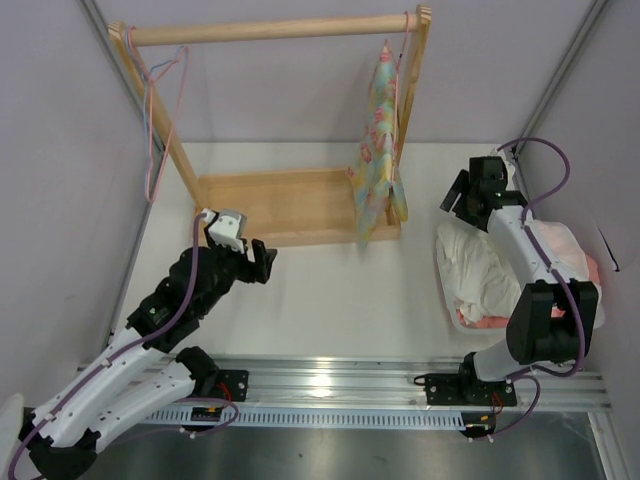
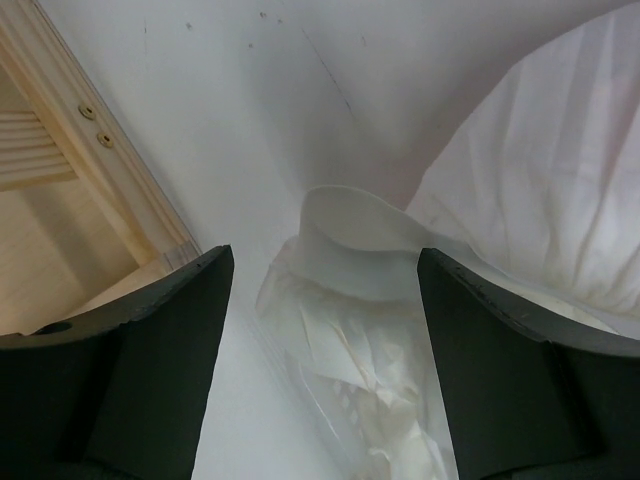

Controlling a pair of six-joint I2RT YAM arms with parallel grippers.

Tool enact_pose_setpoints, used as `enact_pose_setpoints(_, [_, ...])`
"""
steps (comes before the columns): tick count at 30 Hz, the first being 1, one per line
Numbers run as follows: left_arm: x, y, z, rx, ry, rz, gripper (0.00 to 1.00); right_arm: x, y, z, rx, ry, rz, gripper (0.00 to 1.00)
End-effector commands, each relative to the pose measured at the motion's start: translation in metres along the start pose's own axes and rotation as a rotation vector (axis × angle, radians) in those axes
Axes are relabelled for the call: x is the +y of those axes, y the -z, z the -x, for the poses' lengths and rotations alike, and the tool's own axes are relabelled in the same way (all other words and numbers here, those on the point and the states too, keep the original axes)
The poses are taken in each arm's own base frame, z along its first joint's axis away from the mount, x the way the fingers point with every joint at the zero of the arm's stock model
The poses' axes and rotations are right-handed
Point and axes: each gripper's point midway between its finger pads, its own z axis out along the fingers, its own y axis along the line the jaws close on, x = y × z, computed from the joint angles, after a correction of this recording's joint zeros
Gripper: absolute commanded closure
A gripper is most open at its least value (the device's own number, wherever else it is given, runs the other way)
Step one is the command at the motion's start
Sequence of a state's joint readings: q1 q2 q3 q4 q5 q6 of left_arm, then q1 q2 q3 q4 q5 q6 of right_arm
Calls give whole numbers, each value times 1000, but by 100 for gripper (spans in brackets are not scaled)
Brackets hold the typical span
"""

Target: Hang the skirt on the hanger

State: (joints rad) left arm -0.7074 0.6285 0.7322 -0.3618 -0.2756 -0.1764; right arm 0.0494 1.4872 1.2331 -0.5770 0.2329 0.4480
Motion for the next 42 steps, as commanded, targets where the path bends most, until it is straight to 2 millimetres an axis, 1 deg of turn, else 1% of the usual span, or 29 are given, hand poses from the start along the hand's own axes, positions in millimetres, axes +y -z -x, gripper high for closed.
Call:
enact_pose_setpoints(1, [-5, 2, 12, -24, 16, -21, 22, 15, -1, 23, -51, 2, 58, 20])
enact_pose_setpoints(4, [-4, 1, 11, -21, 16, -17, 22, 19, -5, 23, -43, 17, 68, 22])
enact_pose_setpoints(9, [-5, 0, 9, -12, 12, -20, 22, 13, -7, 23, -48, 36, 38, 23])
enact_pose_setpoints(11, [-5, 0, 9, -12, 12, -20, 22, 9, -8, 15, -17, 41, 24, 25])
enact_pose_setpoints(12, [-6, 0, 9, -12, 11, -22, 22, 6, -9, 10, 2, 40, 11, 27])
enact_pose_setpoints(15, [-5, 0, 9, -12, 12, -19, 22, -6, -5, 1, 5, 36, -29, 28])
enact_pose_setpoints(17, [-6, 0, 9, -10, 14, -21, 22, -16, -2, -9, 15, 39, -57, 29])
enact_pose_setpoints(18, [-6, -1, 8, -7, 12, -22, 22, -20, -2, -11, 14, 40, -70, 29])
enact_pose_setpoints(19, [-6, -1, 8, -7, 12, -22, 22, -24, -3, -18, 24, 47, -79, 30])
enact_pose_setpoints(22, [-7, -1, 9, -8, 12, -26, 22, -29, -6, -24, 33, 61, -103, 30])
enact_pose_setpoints(23, [-7, -1, 10, -9, 14, -26, 22, -32, -10, -28, 51, 68, -118, 33])
enact_pose_setpoints(25, [-7, -1, 9, -7, 13, -24, 22, -33, -12, -30, 59, 73, -124, 38])
enact_pose_setpoints(26, [-6, -1, 9, -8, 15, -23, 22, -33, -13, -31, 62, 75, -123, 45])
enact_pose_setpoints(28, [-6, 0, 10, -12, 16, -20, 22, -32, -10, -29, 56, 70, -116, 53])
enact_pose_setpoints(29, [-6, -1, 9, -9, 15, -21, 22, -30, -6, -24, 43, 60, -110, 65])
enact_pose_setpoints(30, [-5, -2, 6, -2, 14, -18, 22, -29, -1, -18, 24, 54, -102, 71])
enact_pose_setpoints(31, [-6, -1, 8, -7, 15, -21, 22, -29, 3, -14, 15, 49, -103, 76])
enact_pose_setpoints(32, [-6, -1, 8, -7, 15, -19, 22, -29, 7, -9, 2, 46, -105, 87])
enact_pose_setpoints(33, [-6, -2, 8, -7, 15, -21, 22, -25, 17, 3, -30, 33, -94, 92])
enact_pose_setpoints(35, [-5, -2, 8, -6, 13, -18, 22, -26, 28, 13, -53, 22, -97, 95])
enact_pose_setpoints(36, [-5, -2, 9, -9, 14, -18, 22, -21, 38, 25, -82, 12, -81, 97])
enact_pose_setpoints(37, [-5, -2, 8, -8, 12, -18, 22, -21, 50, 33, -109, 3, -68, 98])
enact_pose_setpoints(39, [-5, -1, 9, -10, 11, -15, 22, -17, 67, 47, -154, -12, -41, 100])
enact_pose_setpoints(40, [-5, -1, 9, -11, 11, -15, 22, -14, 86, 62, -208, -31, -13, 100])
enact_pose_setpoints(42, [-4, -1, 9, -10, 11, -13, 22, -13, 107, 75, -250, -40, 7, 100])
